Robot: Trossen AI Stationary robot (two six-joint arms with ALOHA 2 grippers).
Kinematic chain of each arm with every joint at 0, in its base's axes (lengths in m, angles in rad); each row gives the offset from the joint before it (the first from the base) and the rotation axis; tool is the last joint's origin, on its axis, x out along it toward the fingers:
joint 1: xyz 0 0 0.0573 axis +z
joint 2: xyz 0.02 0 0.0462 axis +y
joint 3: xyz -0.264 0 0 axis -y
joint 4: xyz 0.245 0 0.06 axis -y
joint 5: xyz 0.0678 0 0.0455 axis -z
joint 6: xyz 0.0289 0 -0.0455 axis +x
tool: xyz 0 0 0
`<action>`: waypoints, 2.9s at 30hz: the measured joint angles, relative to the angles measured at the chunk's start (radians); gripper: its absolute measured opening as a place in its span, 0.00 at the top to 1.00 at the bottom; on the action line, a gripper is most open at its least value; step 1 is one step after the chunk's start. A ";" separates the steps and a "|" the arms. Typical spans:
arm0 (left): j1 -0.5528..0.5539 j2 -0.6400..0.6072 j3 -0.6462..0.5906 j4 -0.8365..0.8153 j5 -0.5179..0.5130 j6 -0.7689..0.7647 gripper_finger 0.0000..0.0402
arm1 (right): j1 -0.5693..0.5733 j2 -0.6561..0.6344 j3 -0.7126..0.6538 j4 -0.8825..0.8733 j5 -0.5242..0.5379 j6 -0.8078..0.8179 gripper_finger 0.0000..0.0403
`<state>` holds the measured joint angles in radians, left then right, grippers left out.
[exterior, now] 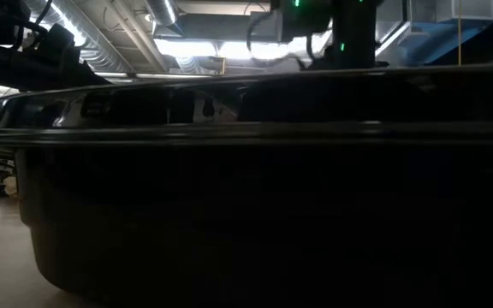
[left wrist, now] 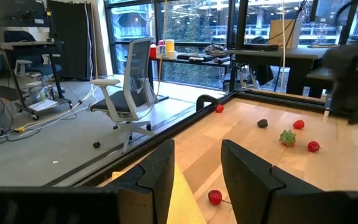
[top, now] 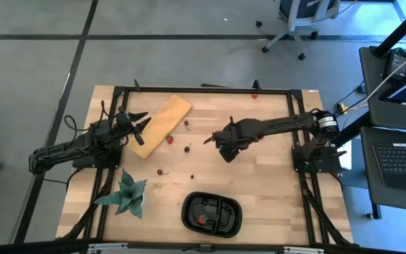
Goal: Pick and placing Produce into tupperware
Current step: Put the top right red cherry into the black container
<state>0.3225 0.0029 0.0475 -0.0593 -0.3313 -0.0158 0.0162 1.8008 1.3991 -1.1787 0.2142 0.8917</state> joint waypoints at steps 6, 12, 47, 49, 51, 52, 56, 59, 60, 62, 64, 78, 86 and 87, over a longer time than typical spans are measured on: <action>0.000 0.000 0.000 0.000 0.000 0.000 0.69 | -0.056 0.000 -0.140 0.164 -0.033 0.004 0.43; 0.000 0.000 0.000 0.000 0.000 0.000 0.69 | -0.077 0.000 -0.237 0.253 -0.054 0.043 0.43; 0.000 0.000 0.000 0.000 0.000 0.001 0.69 | -0.141 -0.002 -0.377 0.501 -0.088 -0.064 0.43; 0.000 0.000 0.000 0.000 0.000 0.001 0.69 | -0.137 -0.002 -0.377 0.501 -0.085 -0.062 0.43; 0.000 0.000 0.000 0.000 0.000 0.001 0.69 | -0.132 -0.001 -0.377 0.501 -0.080 -0.060 0.43; 0.000 0.000 0.000 0.000 0.000 0.001 0.69 | -0.130 -0.001 -0.377 0.501 -0.079 -0.058 0.43; 0.000 0.000 0.000 0.000 0.000 0.001 0.69 | -0.124 0.000 -0.377 0.503 -0.075 -0.038 0.47; 0.000 0.000 0.000 0.000 0.000 0.001 0.69 | -0.124 0.000 -0.377 0.506 -0.080 -0.033 0.53; 0.000 0.000 0.000 0.000 0.000 0.001 0.69 | -0.124 0.000 -0.376 0.507 -0.081 -0.034 0.55; 0.000 0.000 0.000 0.000 0.000 0.001 0.69 | -0.124 0.000 -0.376 0.508 -0.082 -0.034 0.59; 0.000 0.000 0.000 0.000 0.000 0.001 0.69 | -0.124 0.000 -0.375 0.508 -0.082 -0.034 0.63; 0.000 0.000 0.000 0.000 0.000 0.001 0.69 | -0.124 0.000 -0.375 0.508 -0.081 -0.040 0.81; 0.000 0.000 0.000 0.000 0.000 0.001 0.69 | -0.124 0.000 -0.375 0.507 -0.082 -0.040 0.81; 0.000 0.000 0.000 0.000 0.000 0.001 0.69 | -0.124 0.000 -0.375 0.507 -0.082 -0.040 0.81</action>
<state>0.3225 0.0028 0.0475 -0.0593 -0.3313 -0.0151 -0.1074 1.8008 1.0237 -0.6716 0.1326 0.8516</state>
